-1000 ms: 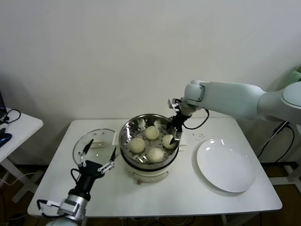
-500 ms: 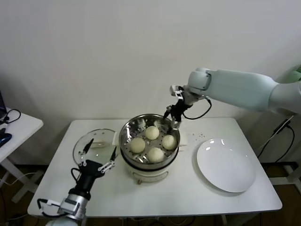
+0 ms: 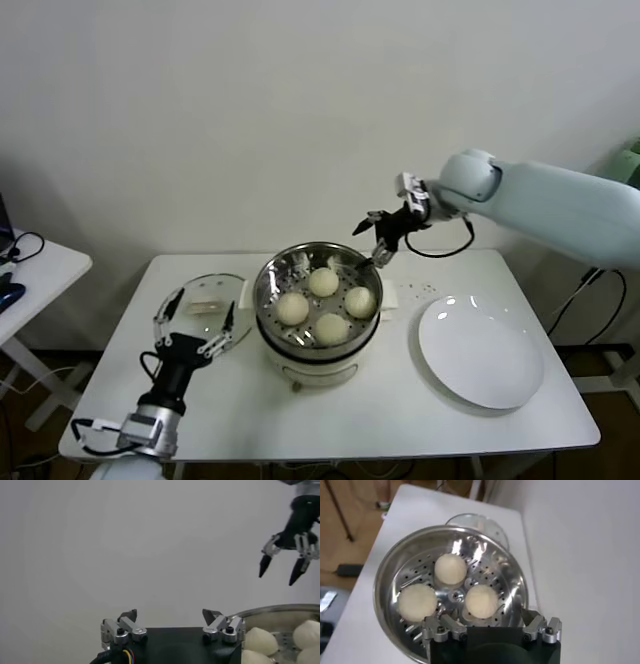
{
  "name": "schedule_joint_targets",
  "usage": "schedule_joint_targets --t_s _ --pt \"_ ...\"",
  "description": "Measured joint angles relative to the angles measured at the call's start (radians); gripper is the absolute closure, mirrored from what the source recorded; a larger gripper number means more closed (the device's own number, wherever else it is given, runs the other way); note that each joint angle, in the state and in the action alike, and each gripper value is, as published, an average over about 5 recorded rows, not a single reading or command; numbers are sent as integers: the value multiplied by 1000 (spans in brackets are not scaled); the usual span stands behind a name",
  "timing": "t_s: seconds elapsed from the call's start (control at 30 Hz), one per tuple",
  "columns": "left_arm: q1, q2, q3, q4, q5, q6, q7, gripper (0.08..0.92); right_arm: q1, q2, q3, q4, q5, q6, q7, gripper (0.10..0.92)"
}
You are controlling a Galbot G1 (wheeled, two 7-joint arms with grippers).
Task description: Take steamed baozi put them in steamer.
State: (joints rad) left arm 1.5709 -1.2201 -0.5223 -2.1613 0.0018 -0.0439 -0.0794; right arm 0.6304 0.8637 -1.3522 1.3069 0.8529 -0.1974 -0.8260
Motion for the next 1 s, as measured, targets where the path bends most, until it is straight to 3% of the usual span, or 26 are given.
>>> schedule_joint_targets --t_s 0.57,1.0 --pt "-11 -68 -18 -12 16 15 -16 177 -587 -268 651 213 -221 59 284 203" --pt "-15 -89 -39 -8 12 17 -16 177 -1234 -204 1274 366 -354 150 484 203"
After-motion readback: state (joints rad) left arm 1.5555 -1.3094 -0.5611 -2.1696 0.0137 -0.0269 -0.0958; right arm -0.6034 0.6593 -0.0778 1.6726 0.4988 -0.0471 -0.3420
